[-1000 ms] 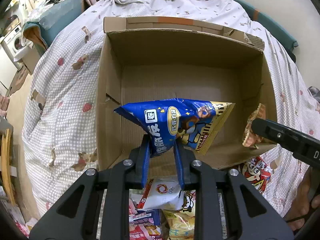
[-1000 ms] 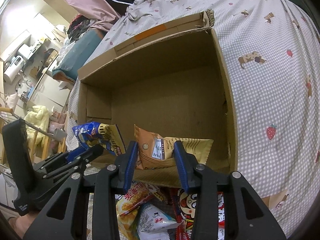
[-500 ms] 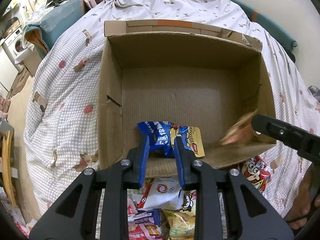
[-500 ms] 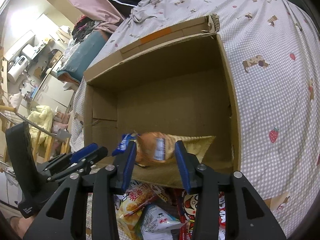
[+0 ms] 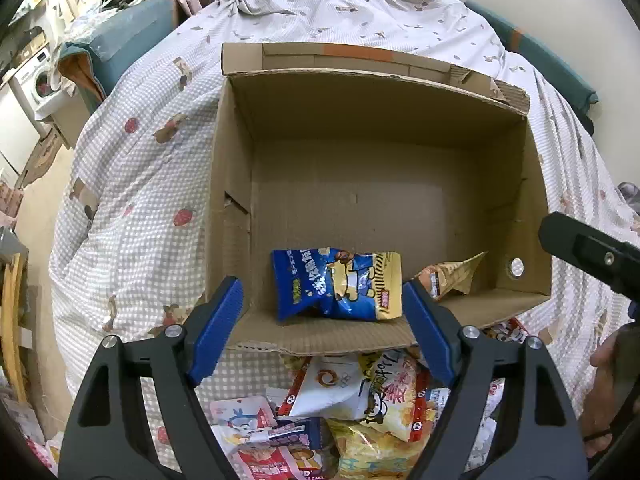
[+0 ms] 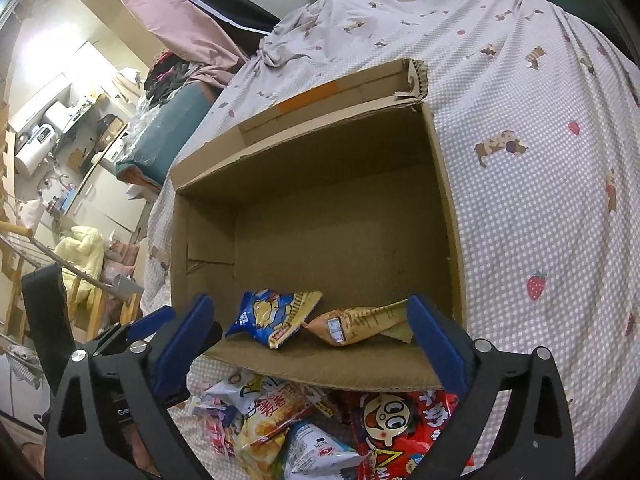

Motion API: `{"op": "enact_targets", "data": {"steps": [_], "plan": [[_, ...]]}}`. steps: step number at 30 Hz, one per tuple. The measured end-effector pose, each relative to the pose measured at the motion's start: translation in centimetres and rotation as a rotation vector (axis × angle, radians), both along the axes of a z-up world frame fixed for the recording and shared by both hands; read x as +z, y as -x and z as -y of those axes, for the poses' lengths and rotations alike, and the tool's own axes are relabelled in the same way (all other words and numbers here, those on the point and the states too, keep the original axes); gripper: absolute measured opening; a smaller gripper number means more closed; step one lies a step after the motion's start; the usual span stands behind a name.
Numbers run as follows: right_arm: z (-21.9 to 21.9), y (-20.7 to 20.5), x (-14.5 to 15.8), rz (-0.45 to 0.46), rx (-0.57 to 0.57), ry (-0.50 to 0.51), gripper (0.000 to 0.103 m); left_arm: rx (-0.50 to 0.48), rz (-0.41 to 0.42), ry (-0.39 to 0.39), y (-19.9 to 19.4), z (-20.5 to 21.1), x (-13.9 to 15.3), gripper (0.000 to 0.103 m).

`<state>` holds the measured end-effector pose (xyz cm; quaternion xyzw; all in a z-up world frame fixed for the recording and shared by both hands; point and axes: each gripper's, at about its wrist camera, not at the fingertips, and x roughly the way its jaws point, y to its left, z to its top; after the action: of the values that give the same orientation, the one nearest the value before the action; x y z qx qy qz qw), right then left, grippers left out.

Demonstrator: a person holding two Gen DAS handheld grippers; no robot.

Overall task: Organize snacks
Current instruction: 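Open the left gripper over the box floor while the right gripper releases the tan bag, then move both grippers back over the snack pile in front of the box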

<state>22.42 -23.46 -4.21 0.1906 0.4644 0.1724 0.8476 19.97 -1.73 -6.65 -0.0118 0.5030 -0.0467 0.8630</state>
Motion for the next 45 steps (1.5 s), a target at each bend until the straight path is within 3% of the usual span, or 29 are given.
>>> {"op": "enact_targets", "data": {"steps": [13,16,21,31,37,42,45], "plan": [[0.8,1.2,2.2,0.055,-0.029,0.006,0.100,0.002,0.090,0.060,2.2,-0.9,2.9,0.079],[1.1,2.1,2.9,0.063,-0.036,0.006,0.100,0.020,0.114,0.057,3.0,-1.4,3.7,0.091],[1.4,3.9,3.8,0.073,-0.032,0.008,0.100,0.046,0.147,0.047,4.5,-2.4,4.8,0.094],[2.6,7.8,3.2,0.042,-0.056,0.019,0.100,0.116,0.133,0.047,8.1,-5.0,4.6,0.094],[3.6,9.5,2.3,0.000,-0.074,0.038,0.100,0.198,0.082,0.070,9.6,-7.8,3.2,0.094],[4.8,10.5,0.9,-0.048,-0.077,0.063,0.100,0.255,-0.014,0.089,9.8,-9.7,0.7,0.094],[6.1,11.0,-0.4,-0.110,-0.110,0.048,0.100,0.262,-0.114,0.104,9.9,-10.0,-1.7,0.094]]}}
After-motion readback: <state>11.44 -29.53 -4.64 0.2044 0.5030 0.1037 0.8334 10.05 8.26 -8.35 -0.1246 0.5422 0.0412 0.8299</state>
